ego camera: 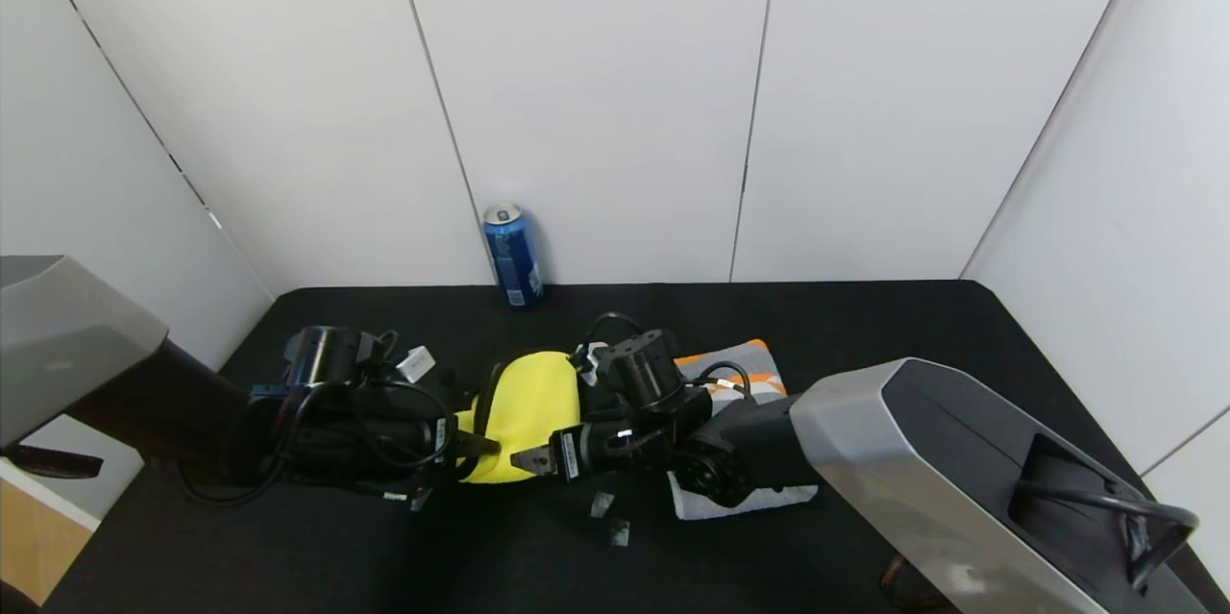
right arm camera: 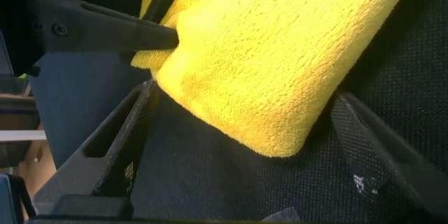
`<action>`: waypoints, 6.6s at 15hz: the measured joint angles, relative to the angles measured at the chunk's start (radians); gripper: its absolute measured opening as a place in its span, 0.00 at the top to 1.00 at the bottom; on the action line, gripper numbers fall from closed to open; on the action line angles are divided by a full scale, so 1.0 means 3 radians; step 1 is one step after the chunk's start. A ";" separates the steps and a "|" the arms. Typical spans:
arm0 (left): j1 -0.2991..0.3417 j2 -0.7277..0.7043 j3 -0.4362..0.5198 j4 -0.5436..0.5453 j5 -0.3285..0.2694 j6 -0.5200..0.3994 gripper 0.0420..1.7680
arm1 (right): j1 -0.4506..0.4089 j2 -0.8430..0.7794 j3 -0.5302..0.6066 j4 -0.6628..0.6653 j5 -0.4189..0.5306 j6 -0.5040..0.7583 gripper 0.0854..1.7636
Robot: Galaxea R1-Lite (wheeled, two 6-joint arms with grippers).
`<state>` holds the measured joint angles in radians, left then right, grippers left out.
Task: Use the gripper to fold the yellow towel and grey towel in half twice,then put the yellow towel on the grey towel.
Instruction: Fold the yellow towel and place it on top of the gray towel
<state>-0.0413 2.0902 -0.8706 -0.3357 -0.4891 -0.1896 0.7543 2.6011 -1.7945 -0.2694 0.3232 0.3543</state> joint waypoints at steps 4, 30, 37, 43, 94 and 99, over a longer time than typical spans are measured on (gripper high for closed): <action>-0.0001 0.0000 0.0000 0.0000 0.0002 -0.0001 0.95 | 0.0000 0.0007 0.0000 -0.0001 0.0001 0.0000 0.03; 0.0006 -0.0197 0.0046 0.0042 0.0008 -0.0032 0.95 | 0.0030 -0.0019 -0.0046 -0.0077 0.0001 0.0001 0.95; -0.0343 -0.0830 0.0040 0.0345 0.0082 -0.0167 0.95 | -0.0093 -0.0601 0.0338 0.0147 -0.0070 -0.0012 0.95; -0.1078 -0.1275 -0.0090 0.0613 0.0565 -0.0387 0.95 | -0.0296 -0.1387 0.1252 0.0130 -0.0070 -0.0130 0.95; -0.2210 0.0328 -0.1645 0.1006 0.1778 -0.0393 0.29 | -0.1176 -0.1810 0.2978 -0.0865 -0.0177 -0.0413 0.25; -0.2215 0.0104 -0.1490 0.1009 0.1779 -0.0403 0.17 | -0.1171 -0.2038 0.3079 -0.0848 -0.0182 -0.0406 0.15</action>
<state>-0.7057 2.1215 -1.3177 -0.0330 0.0447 -0.3104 0.4030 1.9896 -0.8706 -0.5236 0.2685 0.2326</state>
